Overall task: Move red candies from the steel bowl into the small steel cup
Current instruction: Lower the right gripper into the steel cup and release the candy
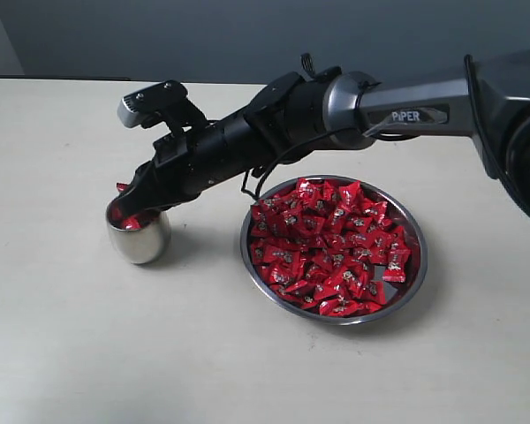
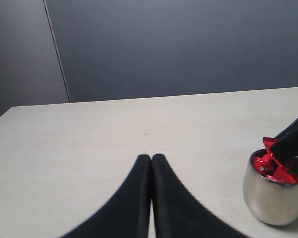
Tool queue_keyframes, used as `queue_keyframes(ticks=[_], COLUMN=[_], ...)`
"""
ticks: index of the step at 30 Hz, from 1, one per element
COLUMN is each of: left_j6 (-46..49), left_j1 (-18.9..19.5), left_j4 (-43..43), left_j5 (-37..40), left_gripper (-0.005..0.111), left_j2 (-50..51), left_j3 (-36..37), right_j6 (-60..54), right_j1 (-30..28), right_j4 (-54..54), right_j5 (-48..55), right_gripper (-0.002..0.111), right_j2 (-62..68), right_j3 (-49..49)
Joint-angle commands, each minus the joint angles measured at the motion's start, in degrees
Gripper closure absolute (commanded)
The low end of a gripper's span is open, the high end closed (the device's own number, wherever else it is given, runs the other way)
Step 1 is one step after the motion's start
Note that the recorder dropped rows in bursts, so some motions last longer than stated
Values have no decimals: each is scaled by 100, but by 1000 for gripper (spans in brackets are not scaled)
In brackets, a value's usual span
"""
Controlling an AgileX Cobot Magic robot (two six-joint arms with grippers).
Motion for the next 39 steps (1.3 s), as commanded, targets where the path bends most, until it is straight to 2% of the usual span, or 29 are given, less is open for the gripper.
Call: queue_keyframes(ticks=[1,7,9,14,16,24,31,39], left_j6=[-7,-7,-7,-7,-7,-7,-7,-7], left_j1=[4,4,4,4,4,4,4,4], left_j4=[6,6,6,6,6,6,6,6], left_j5=[-36,-36,-36,-24,-34,-34,-34,-34], left_gripper=[106,106,106,106,106,106,106,106], left_j2=[-26,-26,-26,-26,-26,-26,-26,-26], left_j3=[22,22,22,22,22,22,22,22], right_j6=[-27,-6,20,97,110,191,1065,1111], right_j1=[-14,-14,-14,-14,-14,-14,-14,-24], right_j4=[3,3,-13,-13,-13,-172,-1406,-1394], right_j5=[-130,-115,-62,-63,-112,-112,-169,-402], right_gripper=[109,109,103,75,70,70,70,70], right_j2=[-23,-23,-23,-23,-23,-23,-144,-490], right_j3=[-36,-36,-36,-36,-36,-36,-36,-36])
